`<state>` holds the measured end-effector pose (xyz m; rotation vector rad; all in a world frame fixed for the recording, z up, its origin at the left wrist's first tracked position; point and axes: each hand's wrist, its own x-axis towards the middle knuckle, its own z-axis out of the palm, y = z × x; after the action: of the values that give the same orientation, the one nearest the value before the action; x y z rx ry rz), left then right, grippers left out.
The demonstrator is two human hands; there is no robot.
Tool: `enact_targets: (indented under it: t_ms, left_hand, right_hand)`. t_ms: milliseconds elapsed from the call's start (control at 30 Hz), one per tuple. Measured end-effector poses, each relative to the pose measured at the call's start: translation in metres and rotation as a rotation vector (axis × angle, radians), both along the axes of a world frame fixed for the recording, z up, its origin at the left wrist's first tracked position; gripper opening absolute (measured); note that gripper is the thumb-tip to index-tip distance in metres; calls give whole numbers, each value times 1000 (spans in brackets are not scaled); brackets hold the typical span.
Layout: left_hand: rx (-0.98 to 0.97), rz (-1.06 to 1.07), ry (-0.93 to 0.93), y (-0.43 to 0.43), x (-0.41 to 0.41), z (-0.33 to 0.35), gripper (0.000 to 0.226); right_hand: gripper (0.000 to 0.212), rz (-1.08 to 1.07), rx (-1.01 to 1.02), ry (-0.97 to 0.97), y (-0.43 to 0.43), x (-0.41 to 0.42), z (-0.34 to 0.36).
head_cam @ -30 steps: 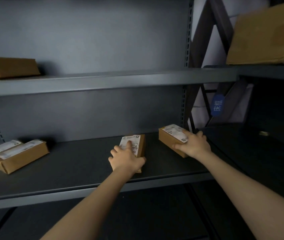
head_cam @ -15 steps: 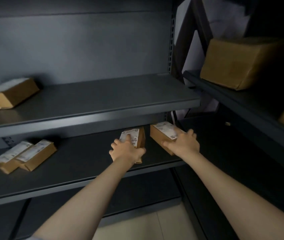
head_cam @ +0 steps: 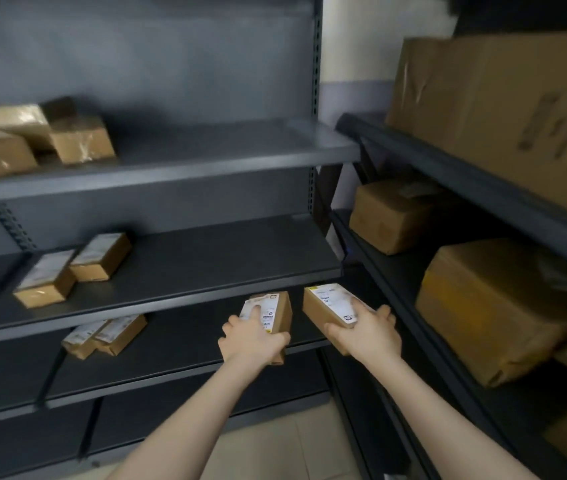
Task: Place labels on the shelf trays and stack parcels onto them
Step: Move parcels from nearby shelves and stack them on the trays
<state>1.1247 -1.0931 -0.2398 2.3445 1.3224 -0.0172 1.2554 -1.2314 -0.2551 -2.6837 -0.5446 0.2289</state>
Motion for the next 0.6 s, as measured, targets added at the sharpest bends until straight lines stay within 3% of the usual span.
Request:
enact_targets:
  t_ms: [333, 600]
  left_hand:
    - [108, -29, -232, -27, -75, 179, 77]
    - [293, -11, -434, -8, -276, 271, 88]
  right_hand:
    - [83, 46, 141, -139, -44, -88, 188]
    - [89, 184, 319, -264, -50, -231, 276]
